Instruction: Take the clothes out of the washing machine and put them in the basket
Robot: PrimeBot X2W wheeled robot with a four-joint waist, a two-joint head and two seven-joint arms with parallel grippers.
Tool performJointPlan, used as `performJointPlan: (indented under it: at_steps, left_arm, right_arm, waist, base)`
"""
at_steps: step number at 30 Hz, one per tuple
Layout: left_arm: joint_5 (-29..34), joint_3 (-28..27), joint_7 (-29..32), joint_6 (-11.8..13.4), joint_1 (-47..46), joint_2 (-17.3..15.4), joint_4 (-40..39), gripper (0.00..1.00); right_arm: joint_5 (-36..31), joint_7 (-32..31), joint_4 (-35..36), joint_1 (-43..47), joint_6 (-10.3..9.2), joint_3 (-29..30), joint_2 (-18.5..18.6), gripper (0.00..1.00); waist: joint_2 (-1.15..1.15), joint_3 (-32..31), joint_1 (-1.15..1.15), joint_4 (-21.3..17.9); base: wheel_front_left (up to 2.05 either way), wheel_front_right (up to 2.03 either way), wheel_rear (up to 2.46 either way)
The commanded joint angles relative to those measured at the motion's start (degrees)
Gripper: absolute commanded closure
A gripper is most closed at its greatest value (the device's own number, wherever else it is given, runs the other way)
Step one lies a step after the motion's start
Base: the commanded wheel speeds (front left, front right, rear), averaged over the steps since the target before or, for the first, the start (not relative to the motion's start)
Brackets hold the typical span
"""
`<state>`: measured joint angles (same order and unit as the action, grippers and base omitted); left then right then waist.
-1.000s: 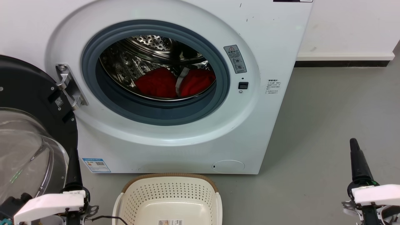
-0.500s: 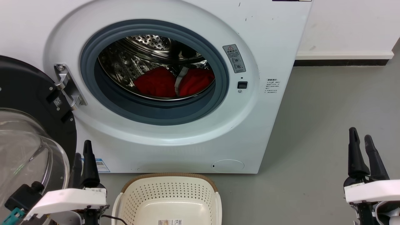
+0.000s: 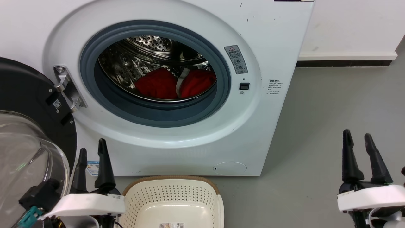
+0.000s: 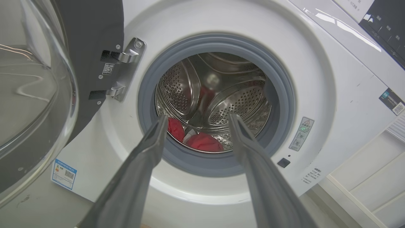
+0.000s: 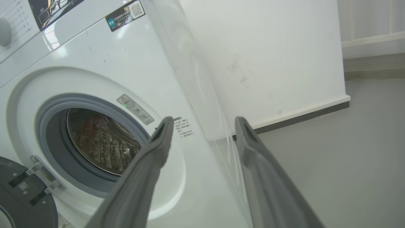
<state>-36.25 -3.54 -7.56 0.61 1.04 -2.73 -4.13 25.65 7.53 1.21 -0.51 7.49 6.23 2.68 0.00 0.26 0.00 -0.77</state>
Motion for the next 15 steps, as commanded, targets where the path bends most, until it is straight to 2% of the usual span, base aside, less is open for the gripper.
performJointPlan:
  at_steps: [1, 9, 15]
  left_arm:
    - [2.69, 0.75, -0.56, 0.37, 0.34, -0.15, -1.01, 0.00]
    - [10.28, 2.97, -1.81, 2.44, 0.88, -0.16, -1.40, 0.00]
    - [14.49, 3.92, -2.60, 2.86, 1.44, -0.18, -0.97, 0.00]
  right_arm:
    - [-1.84, 0.57, 0.66, 0.48, 0.00, -0.76, 0.31, 0.00]
    - [-7.87, 1.77, 0.10, 1.00, 0.00, -2.11, 0.31, 0.00]
    - [-12.47, 2.67, 0.00, 1.70, 0.00, -2.45, 0.31, 0.00]
  waist:
    - [0.00, 0.01, 0.00, -0.01]
    - [0.00, -0.01, 0.00, -0.04]
    - [0.00, -0.04, 0.00, -0.08]
  base:
    - [0.00, 0.00, 0.00]
    - [0.00, 0.00, 0.00]
    - [0.00, 0.00, 0.00]
